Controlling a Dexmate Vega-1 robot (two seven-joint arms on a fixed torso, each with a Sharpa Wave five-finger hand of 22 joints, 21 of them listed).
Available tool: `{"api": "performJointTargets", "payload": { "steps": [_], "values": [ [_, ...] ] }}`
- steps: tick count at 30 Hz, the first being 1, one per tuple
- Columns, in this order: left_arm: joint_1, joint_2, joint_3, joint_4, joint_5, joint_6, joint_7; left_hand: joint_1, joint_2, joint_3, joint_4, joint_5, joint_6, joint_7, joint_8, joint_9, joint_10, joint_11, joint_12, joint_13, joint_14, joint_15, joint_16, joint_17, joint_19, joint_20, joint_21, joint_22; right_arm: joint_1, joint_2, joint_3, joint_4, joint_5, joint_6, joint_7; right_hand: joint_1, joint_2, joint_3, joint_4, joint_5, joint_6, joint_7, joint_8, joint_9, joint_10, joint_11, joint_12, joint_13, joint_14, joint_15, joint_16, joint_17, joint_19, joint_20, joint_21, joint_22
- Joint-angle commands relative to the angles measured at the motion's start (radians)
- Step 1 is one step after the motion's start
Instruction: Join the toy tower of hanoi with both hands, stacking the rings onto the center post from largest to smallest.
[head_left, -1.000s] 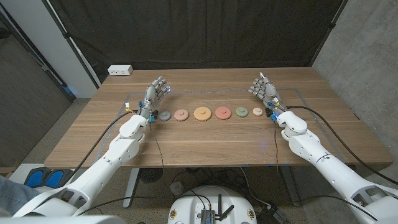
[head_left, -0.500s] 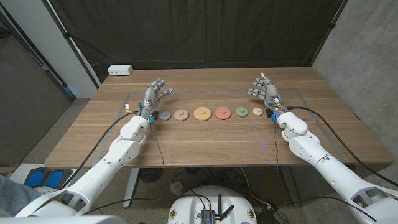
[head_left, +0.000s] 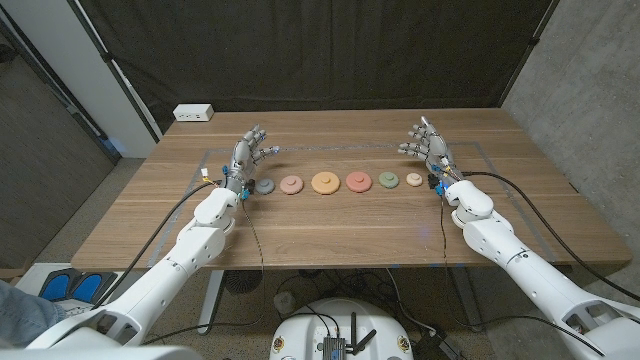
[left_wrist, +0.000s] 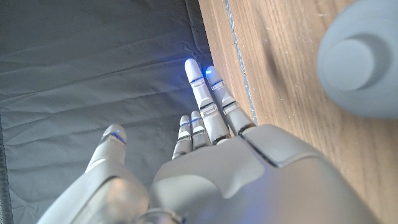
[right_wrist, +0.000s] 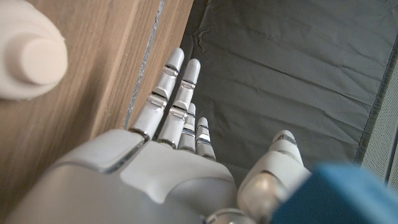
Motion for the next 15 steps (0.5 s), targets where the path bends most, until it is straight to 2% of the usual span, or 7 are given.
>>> {"api": "performJointTargets", "payload": {
  "steps": [1, 3, 6, 10, 12, 14, 15],
  "values": [
    [0.017, 0.003, -0.004, -0.023, 0.018, -0.006, 0.036, 0.025, 0.000, -0.005, -0.010, 0.004, 0.013, 0.001, 0.002, 0.002, 0.020, 0.000, 0.005, 0.007, 0.017, -0.009, 0.037, 0.031, 0.061, -0.018, 0.037, 0.021, -0.005, 0.009, -0.002, -0.001, -0.017, 0.009, -0.026, 0.001, 0.009, 0.004, -0.007, 0.007, 0.016, 0.000, 0.006, 0.002, 0.010, -0.001, 0.010, 0.010, 0.048, -0.024, 0.035, 0.035, 0.035, -0.011, 0.032, 0.022],
    [0.018, 0.003, -0.004, -0.025, 0.020, -0.005, 0.040, 0.032, 0.002, -0.007, -0.011, 0.004, 0.018, 0.002, 0.001, 0.003, 0.025, -0.002, 0.004, 0.009, 0.030, -0.011, 0.059, 0.047, 0.093, -0.028, 0.059, 0.033, -0.005, 0.011, -0.002, -0.003, -0.019, 0.006, -0.031, 0.002, 0.009, 0.004, -0.008, 0.007, 0.017, 0.000, 0.006, 0.002, 0.012, 0.000, 0.011, 0.013, 0.070, -0.029, 0.054, 0.053, 0.051, -0.016, 0.048, 0.033],
    [0.020, 0.000, -0.005, -0.024, 0.024, -0.007, 0.050, 0.046, 0.003, -0.008, -0.014, 0.005, 0.024, 0.002, 0.000, 0.003, 0.041, 0.001, 0.006, 0.010, 0.066, -0.023, 0.098, 0.071, 0.116, -0.032, 0.082, 0.051, -0.001, 0.012, -0.006, 0.004, -0.023, 0.009, -0.027, 0.010, 0.012, 0.008, -0.011, 0.008, 0.021, 0.002, 0.006, 0.003, 0.015, -0.002, 0.012, 0.020, 0.097, -0.054, 0.090, 0.091, 0.078, -0.034, 0.077, 0.055],
    [0.021, -0.004, -0.004, -0.030, 0.037, -0.002, 0.075, 0.080, 0.000, -0.013, -0.019, 0.005, 0.036, 0.005, -0.001, 0.004, 0.067, 0.005, 0.007, 0.015, 0.117, -0.061, 0.186, 0.138, 0.168, -0.057, 0.142, 0.102, 0.001, 0.014, -0.007, 0.006, -0.025, 0.006, -0.031, 0.036, 0.015, 0.016, -0.023, 0.009, 0.029, 0.000, 0.005, 0.004, 0.020, -0.007, 0.009, 0.031, 0.119, -0.086, 0.160, 0.164, 0.092, -0.041, 0.115, 0.099],
    [0.021, -0.006, -0.001, -0.032, 0.049, 0.000, 0.090, 0.098, -0.003, -0.016, -0.020, 0.005, 0.046, 0.008, -0.001, 0.005, 0.082, 0.010, 0.009, 0.018, 0.140, -0.076, 0.235, 0.179, 0.200, -0.071, 0.177, 0.130, 0.003, 0.016, -0.008, 0.010, -0.028, 0.009, -0.033, 0.052, 0.011, 0.018, -0.027, 0.009, 0.031, -0.002, 0.004, 0.006, 0.030, -0.005, 0.008, 0.040, 0.113, -0.114, 0.215, 0.230, 0.098, -0.055, 0.148, 0.140],
    [0.023, -0.006, 0.001, -0.042, 0.062, 0.011, 0.116, 0.114, -0.010, -0.021, -0.021, 0.005, 0.053, 0.008, -0.001, 0.006, 0.096, 0.011, 0.011, 0.021, 0.163, -0.078, 0.289, 0.226, 0.207, -0.079, 0.205, 0.162, 0.004, 0.018, -0.009, 0.015, -0.029, 0.012, -0.033, 0.061, 0.007, 0.017, -0.027, 0.008, 0.034, -0.002, 0.004, 0.007, 0.034, -0.007, 0.006, 0.048, 0.106, -0.130, 0.264, 0.289, 0.098, -0.059, 0.175, 0.176],
    [0.024, -0.007, 0.001, -0.045, 0.065, 0.014, 0.123, 0.125, -0.017, -0.026, -0.021, 0.005, 0.059, 0.005, -0.001, 0.007, 0.107, 0.014, 0.012, 0.023, 0.173, -0.090, 0.331, 0.265, 0.217, -0.089, 0.230, 0.187, 0.004, 0.019, -0.008, 0.014, -0.026, 0.009, -0.036, 0.063, 0.005, 0.016, -0.027, 0.008, 0.035, -0.003, 0.004, 0.007, 0.037, -0.009, 0.006, 0.051, 0.099, -0.130, 0.279, 0.309, 0.101, -0.062, 0.186, 0.189]
  ]
}}
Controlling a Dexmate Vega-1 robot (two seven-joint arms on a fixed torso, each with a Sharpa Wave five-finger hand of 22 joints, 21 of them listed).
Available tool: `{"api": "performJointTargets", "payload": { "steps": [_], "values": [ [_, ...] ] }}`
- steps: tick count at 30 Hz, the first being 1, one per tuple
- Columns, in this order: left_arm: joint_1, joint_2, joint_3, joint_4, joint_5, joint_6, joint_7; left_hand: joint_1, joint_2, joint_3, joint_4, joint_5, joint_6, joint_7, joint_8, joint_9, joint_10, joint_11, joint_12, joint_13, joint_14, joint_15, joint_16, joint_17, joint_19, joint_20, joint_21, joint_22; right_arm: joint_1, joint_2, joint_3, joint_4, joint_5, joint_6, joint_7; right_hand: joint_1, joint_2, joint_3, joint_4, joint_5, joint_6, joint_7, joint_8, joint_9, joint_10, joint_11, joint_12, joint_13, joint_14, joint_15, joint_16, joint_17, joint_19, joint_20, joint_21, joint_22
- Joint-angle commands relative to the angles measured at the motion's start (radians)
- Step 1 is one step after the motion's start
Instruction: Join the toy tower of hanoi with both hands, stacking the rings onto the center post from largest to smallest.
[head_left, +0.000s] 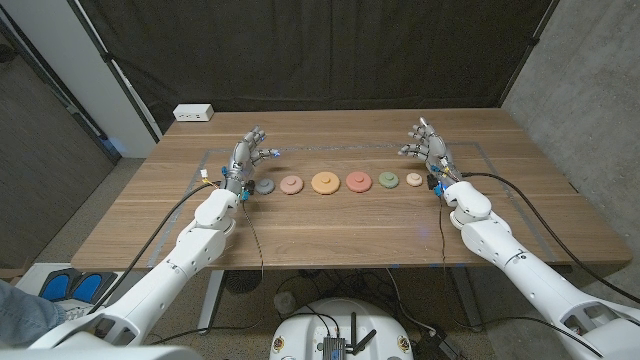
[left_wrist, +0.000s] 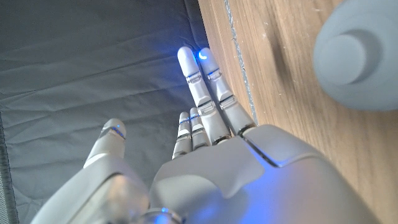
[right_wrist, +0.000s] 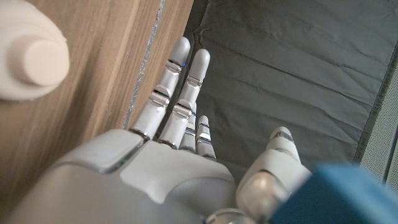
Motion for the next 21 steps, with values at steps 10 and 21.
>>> {"api": "performJointTargets", "payload": {
  "steps": [10, 21],
  "values": [
    [0.014, -0.015, 0.009, -0.044, 0.075, 0.038, 0.138, 0.088, -0.032, -0.022, -0.005, 0.007, 0.058, -0.012, 0.003, 0.011, 0.048, 0.004, 0.006, 0.015, 0.073, -0.098, 0.262, 0.244, 0.099, -0.075, 0.167, 0.152, 0.012, 0.017, -0.008, 0.026, -0.039, 0.006, -0.055, 0.065, 0.000, 0.009, -0.009, 0.007, 0.040, -0.003, 0.007, 0.007, 0.063, -0.011, 0.001, 0.043, 0.038, -0.104, 0.251, 0.253, 0.085, -0.099, 0.189, 0.203],
    [0.019, -0.008, 0.011, -0.065, 0.106, 0.071, 0.188, 0.114, -0.045, -0.015, -0.005, 0.010, 0.101, -0.022, 0.012, 0.012, 0.062, -0.036, 0.005, 0.014, 0.116, -0.101, 0.314, 0.280, 0.163, -0.128, 0.213, 0.166, 0.000, 0.026, -0.008, -0.004, -0.111, -0.010, -0.183, 0.086, -0.013, 0.036, -0.003, 0.013, 0.199, -0.040, 0.053, 0.012, 0.113, -0.087, -0.006, 0.077, 0.146, -0.107, 0.421, 0.458, 0.165, -0.187, 0.302, 0.296]
  ]
}}
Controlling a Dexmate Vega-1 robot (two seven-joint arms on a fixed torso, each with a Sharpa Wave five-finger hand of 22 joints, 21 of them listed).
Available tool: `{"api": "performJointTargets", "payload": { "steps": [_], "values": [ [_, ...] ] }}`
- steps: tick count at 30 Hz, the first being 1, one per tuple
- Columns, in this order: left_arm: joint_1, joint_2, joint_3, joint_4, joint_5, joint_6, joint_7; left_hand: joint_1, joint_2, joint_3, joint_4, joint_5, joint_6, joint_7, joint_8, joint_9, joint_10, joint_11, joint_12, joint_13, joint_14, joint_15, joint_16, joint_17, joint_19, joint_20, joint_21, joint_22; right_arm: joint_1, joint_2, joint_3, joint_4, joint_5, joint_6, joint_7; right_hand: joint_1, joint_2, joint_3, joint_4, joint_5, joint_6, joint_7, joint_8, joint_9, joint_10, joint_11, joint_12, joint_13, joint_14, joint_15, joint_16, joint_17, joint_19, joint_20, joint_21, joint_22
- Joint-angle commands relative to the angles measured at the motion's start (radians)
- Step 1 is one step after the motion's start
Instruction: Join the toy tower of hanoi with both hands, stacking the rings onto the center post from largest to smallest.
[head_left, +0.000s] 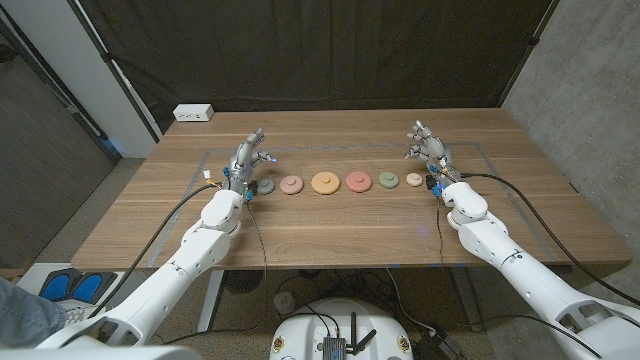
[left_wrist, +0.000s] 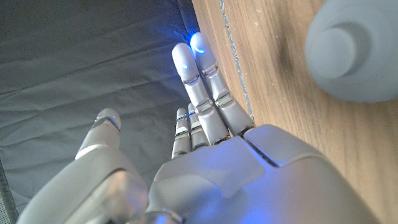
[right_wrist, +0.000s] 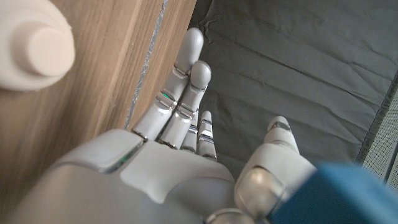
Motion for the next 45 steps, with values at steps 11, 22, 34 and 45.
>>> {"api": "performJointTargets", "payload": {
  "steps": [11, 22, 34, 45],
  "values": [
    [0.001, 0.015, 0.009, -0.016, 0.058, 0.031, 0.056, 0.123, -0.010, 0.041, -0.022, 0.031, 0.030, -0.019, 0.000, 0.000, 0.007, -0.060, -0.010, 0.004, 0.016, -0.060, 0.035, 0.004, 0.000, -0.073, 0.027, 0.010, -0.021, 0.003, -0.005, -0.049, -0.098, -0.027, -0.148, 0.087, 0.000, 0.067, -0.030, 0.039, 0.039, 0.000, -0.001, 0.005, -0.016, -0.047, -0.020, 0.025, -0.020, -0.071, 0.055, 0.044, -0.009, -0.032, 0.016, 0.012],
    [-0.010, 0.036, 0.023, -0.022, 0.106, 0.056, 0.071, 0.288, -0.030, 0.082, -0.025, 0.078, -0.010, -0.023, -0.011, 0.003, -0.015, -0.070, -0.016, 0.012, -0.013, -0.061, 0.055, -0.001, -0.023, -0.082, 0.036, -0.001, -0.023, -0.010, -0.016, -0.084, -0.161, -0.077, -0.215, 0.219, -0.047, 0.111, -0.037, 0.077, -0.003, 0.010, -0.025, 0.008, -0.043, -0.048, -0.036, 0.042, -0.039, -0.072, 0.072, 0.030, -0.005, -0.031, 0.027, 0.003],
    [-0.014, 0.051, 0.029, -0.061, 0.146, 0.128, 0.122, 0.454, -0.089, 0.077, -0.021, 0.100, -0.026, -0.029, -0.003, 0.006, -0.018, -0.088, -0.008, 0.024, -0.026, -0.061, 0.088, -0.009, -0.026, -0.080, 0.060, -0.012, -0.023, -0.050, -0.035, -0.141, -0.258, -0.161, -0.279, 0.381, -0.128, 0.134, -0.038, 0.092, -0.055, -0.006, -0.039, 0.013, -0.088, -0.077, -0.048, 0.065, -0.043, -0.072, 0.105, 0.021, -0.022, -0.033, 0.046, 0.010],
    [-0.028, 0.078, 0.063, -0.086, 0.273, 0.168, 0.195, 0.537, -0.098, 0.059, -0.012, 0.108, -0.010, -0.026, 0.004, 0.010, -0.006, -0.083, -0.001, 0.034, -0.009, -0.061, 0.124, -0.010, -0.022, -0.079, 0.086, -0.015, -0.029, -0.072, -0.047, -0.176, -0.328, -0.209, -0.326, 0.442, -0.141, 0.133, -0.019, 0.079, -0.055, -0.015, -0.032, 0.018, -0.088, -0.068, -0.043, 0.080, -0.038, -0.071, 0.115, 0.002, -0.032, -0.029, 0.055, 0.003]
  ]
}}
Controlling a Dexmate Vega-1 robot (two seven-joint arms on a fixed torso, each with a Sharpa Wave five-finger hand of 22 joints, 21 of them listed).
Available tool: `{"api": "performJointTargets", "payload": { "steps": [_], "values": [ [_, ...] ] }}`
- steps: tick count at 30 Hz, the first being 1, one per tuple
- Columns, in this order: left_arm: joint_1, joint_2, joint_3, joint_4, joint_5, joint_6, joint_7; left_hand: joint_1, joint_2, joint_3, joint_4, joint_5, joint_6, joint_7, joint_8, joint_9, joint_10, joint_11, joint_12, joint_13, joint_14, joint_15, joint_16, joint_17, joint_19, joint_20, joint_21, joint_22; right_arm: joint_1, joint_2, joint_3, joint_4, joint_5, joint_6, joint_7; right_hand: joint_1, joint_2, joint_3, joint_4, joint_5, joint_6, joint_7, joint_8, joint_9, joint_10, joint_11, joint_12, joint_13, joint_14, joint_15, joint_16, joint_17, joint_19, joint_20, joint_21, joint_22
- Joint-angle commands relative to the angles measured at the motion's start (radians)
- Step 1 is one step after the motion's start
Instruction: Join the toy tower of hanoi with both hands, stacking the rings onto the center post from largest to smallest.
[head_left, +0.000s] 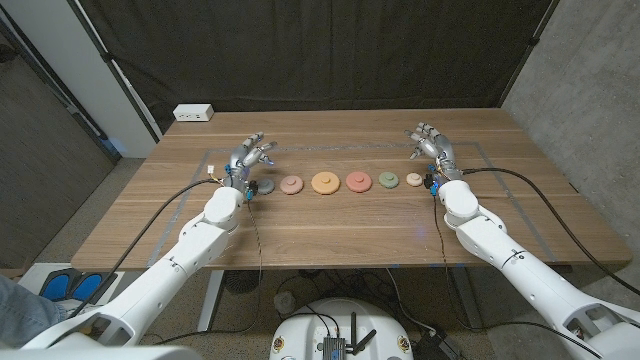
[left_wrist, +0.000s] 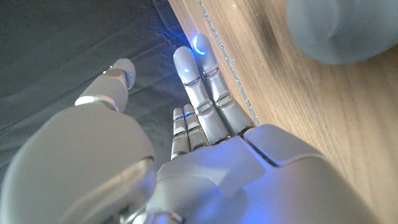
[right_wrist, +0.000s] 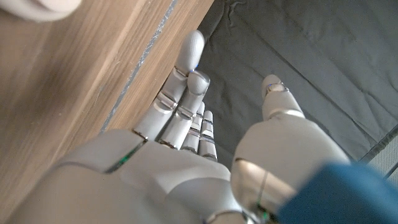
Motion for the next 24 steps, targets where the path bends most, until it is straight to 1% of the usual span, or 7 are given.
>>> {"api": "performJointTargets", "payload": {
  "steps": [1, 3, 6, 10, 16, 22, 24],
  "values": [
    [-0.014, 0.031, 0.032, -0.033, 0.120, 0.055, 0.072, 0.019, -0.005, -0.013, 0.006, 0.004, -0.007, 0.003, -0.001, 0.005, -0.005, 0.007, -0.001, 0.005, 0.002, -0.068, 0.008, -0.006, -0.002, -0.087, 0.012, 0.002, -0.004, -0.029, -0.015, -0.043, -0.086, -0.064, -0.054, 0.019, 0.002, -0.004, 0.017, -0.007, -0.005, -0.022, 0.007, 0.005, -0.005, 0.014, 0.004, 0.009, -0.001, -0.083, 0.005, -0.012, -0.005, -0.040, 0.011, 0.001],
    [-0.016, 0.030, 0.035, -0.036, 0.136, 0.064, 0.085, 0.019, -0.007, -0.017, 0.008, 0.004, -0.009, 0.002, -0.002, 0.006, -0.007, 0.006, -0.002, 0.006, -0.001, -0.068, 0.006, -0.010, -0.004, -0.087, 0.014, 0.002, -0.005, -0.034, -0.019, -0.051, -0.102, -0.078, -0.063, 0.021, 0.002, -0.006, 0.019, -0.009, -0.006, -0.024, 0.009, 0.007, -0.007, 0.017, 0.005, 0.012, -0.004, -0.083, 0.002, -0.019, -0.010, -0.040, 0.010, -0.004],
    [-0.019, 0.031, 0.041, -0.040, 0.164, 0.076, 0.105, 0.019, -0.008, -0.024, 0.011, 0.003, -0.008, 0.000, -0.001, 0.006, -0.004, 0.005, 0.000, 0.007, -0.002, -0.067, 0.008, -0.013, -0.004, -0.086, 0.017, 0.002, -0.004, -0.042, -0.029, -0.065, -0.136, -0.100, -0.080, 0.020, 0.002, -0.008, 0.022, -0.010, 0.000, -0.028, 0.012, 0.009, -0.005, 0.011, 0.006, 0.014, -0.008, -0.083, -0.003, -0.026, -0.014, -0.040, 0.009, -0.006],
    [-0.021, 0.036, 0.050, -0.050, 0.206, 0.095, 0.131, 0.019, -0.008, -0.031, 0.015, 0.002, -0.001, -0.002, 0.002, 0.007, 0.001, 0.003, 0.002, 0.008, -0.002, -0.067, 0.010, -0.016, -0.005, -0.085, 0.020, 0.001, -0.002, -0.054, -0.042, -0.084, -0.185, -0.136, -0.102, 0.020, 0.004, -0.015, 0.026, -0.013, 0.003, -0.026, 0.015, 0.012, -0.010, 0.000, 0.005, 0.020, -0.012, -0.083, -0.006, -0.037, -0.020, -0.040, 0.009, -0.011],
    [-0.016, 0.056, 0.063, -0.083, 0.285, 0.143, 0.178, 0.018, -0.005, -0.044, 0.020, 0.001, 0.012, -0.010, 0.006, 0.008, 0.015, -0.006, 0.008, 0.011, -0.001, -0.068, 0.015, -0.023, -0.002, -0.089, 0.028, 0.000, -0.009, -0.063, -0.051, -0.109, -0.234, -0.171, -0.133, 0.014, 0.008, -0.023, 0.033, -0.016, -0.003, -0.030, 0.014, 0.013, -0.013, 0.003, 0.005, 0.025, -0.014, -0.082, -0.008, -0.048, -0.027, -0.039, 0.010, -0.018],
    [-0.013, 0.064, 0.064, -0.096, 0.314, 0.170, 0.190, 0.019, -0.002, -0.055, 0.023, 0.001, 0.016, -0.015, 0.007, 0.008, 0.018, -0.011, 0.009, 0.013, 0.006, -0.068, 0.026, -0.025, -0.003, -0.092, 0.034, -0.001, -0.014, -0.078, -0.064, -0.141, -0.286, -0.220, -0.153, 0.015, 0.016, -0.033, 0.034, -0.018, 0.003, -0.032, 0.019, 0.018, -0.014, -0.006, 0.007, 0.036, -0.014, -0.083, -0.006, -0.060, -0.030, -0.039, 0.018, -0.024],
    [-0.012, 0.071, 0.067, -0.108, 0.330, 0.194, 0.194, 0.019, -0.002, -0.058, 0.023, 0.001, 0.015, -0.017, 0.006, 0.008, 0.015, -0.011, 0.007, 0.014, 0.006, -0.068, 0.027, -0.026, -0.005, -0.093, 0.035, -0.001, -0.014, -0.082, -0.069, -0.150, -0.303, -0.234, -0.158, 0.017, 0.017, -0.034, 0.033, -0.018, 0.005, -0.030, 0.020, 0.018, -0.015, -0.001, 0.006, 0.037, -0.012, -0.083, -0.003, -0.058, -0.034, -0.039, 0.016, -0.028]
  ]
}}
